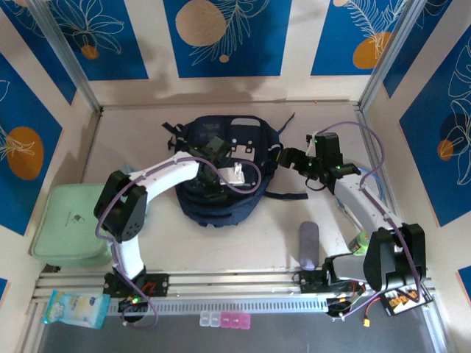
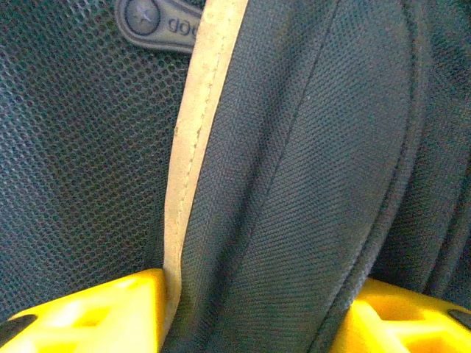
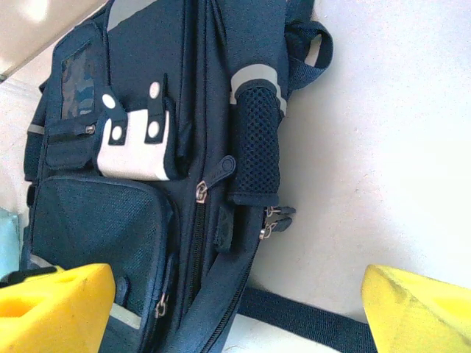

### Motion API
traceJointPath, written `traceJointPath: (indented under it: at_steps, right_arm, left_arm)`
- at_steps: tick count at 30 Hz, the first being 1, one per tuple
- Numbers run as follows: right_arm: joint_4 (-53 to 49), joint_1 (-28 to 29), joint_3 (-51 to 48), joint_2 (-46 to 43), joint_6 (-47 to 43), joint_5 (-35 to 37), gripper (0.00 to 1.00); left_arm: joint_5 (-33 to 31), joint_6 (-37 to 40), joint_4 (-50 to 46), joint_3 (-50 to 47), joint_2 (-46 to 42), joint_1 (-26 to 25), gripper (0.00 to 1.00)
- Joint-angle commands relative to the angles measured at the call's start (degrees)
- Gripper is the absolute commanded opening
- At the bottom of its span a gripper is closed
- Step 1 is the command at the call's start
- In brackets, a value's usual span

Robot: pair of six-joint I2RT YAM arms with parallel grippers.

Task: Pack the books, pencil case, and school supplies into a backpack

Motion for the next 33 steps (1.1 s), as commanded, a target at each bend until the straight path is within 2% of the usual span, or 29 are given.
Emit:
traceJointPath:
  at_steps: [1, 6, 11, 17, 24, 33]
  right_arm:
    - [0.88, -0.45, -0.76, -0.28, 0.89, -2.22, 0.87]
    - [0.84, -0.64, -0.40, 0.69, 0.62, -3.72, 0.87]
    - [0.97, -0.28, 0.93, 2.82, -0.14, -6.36, 0.87]
    - [0.71, 2.36, 5.04, 6.95, -2.41, -9.63, 0.85]
    - [0.91, 7.04, 11.79, 14.32, -4.75, -10.78, 0.81]
    - [2.40, 7.22, 22.05, 27.17, -6.24, -15.61, 0.75]
  left_arm:
    - [0.23, 0.01, -1.78, 3.24, 0.84, -0.24, 0.43]
    - [5.18, -1.35, -3.34, 4.25, -1.60, 0.73, 0.25]
    - [7.76, -3.08, -2.28, 3.01, -4.31, 2.09, 0.14]
    - [8.14, -7.51, 3.49, -0.46, -7.99, 4.14, 0.00]
    - [11.98, -12.74, 12.36, -6.55, -14.33, 7.31, 0.00]
    - [17.67, -16.05, 19.29, -13.46, -20.04, 11.80, 0.00]
